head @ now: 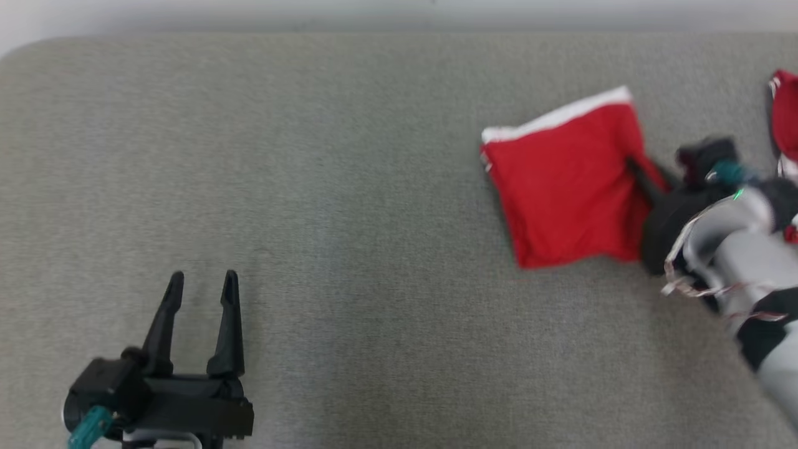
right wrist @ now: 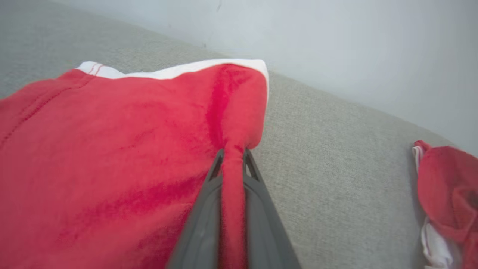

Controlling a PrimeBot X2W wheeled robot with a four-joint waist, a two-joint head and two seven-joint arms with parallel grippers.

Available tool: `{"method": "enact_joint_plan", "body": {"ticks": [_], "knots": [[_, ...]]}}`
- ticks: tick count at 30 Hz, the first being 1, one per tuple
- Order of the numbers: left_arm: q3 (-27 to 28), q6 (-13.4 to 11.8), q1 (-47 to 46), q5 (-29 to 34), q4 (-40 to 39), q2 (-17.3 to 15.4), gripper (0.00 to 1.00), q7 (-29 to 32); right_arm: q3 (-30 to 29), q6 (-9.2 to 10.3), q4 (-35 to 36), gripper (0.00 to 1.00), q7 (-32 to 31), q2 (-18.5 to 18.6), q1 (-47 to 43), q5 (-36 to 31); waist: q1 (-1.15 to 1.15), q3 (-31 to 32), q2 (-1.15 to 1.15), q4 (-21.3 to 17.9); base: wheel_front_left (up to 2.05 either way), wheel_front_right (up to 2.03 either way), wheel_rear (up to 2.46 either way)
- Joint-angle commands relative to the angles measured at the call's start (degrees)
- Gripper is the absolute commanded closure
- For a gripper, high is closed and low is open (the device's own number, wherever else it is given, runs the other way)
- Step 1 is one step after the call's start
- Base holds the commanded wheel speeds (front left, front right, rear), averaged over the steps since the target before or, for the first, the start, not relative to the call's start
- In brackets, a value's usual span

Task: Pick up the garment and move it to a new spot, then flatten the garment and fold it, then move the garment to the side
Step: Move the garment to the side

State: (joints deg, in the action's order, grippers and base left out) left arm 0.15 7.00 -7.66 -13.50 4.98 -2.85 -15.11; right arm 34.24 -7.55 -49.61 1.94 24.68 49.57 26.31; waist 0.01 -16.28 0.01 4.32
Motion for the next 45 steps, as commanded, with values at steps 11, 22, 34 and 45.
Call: {"method": "enact_joint_plan", "body": {"ticks": [11,22,34,45], "knots": [[1.46,0.41,-4.26,2.91,-5.76,-1.31,0.00,0.00,2.47,0.15,9.91,1.00,-2.65,16.88,9.97,5.55,-0.01,-13.56,-0.01,-12.16,0.00,0.00,0.00],[0.80,0.35,-3.62,4.59,-11.91,-4.65,0.00,-0.01,-1.67,0.15,9.23,1.00,-3.63,24.32,14.50,7.40,-0.01,-19.34,-0.01,-18.42,0.00,0.00,0.00],[-0.81,0.36,-3.60,3.93,-12.17,-5.48,0.00,0.51,-1.89,0.15,-0.52,1.00,2.33,23.44,21.16,-2.47,-0.01,-21.55,-0.01,-17.42,0.00,0.00,0.00],[-0.50,-0.42,-3.23,3.18,-11.41,-5.16,0.00,0.43,-2.91,0.15,-9.24,0.00,5.47,20.74,26.43,-11.77,-0.01,-20.37,-0.01,-15.29,0.00,0.00,0.00]]}}
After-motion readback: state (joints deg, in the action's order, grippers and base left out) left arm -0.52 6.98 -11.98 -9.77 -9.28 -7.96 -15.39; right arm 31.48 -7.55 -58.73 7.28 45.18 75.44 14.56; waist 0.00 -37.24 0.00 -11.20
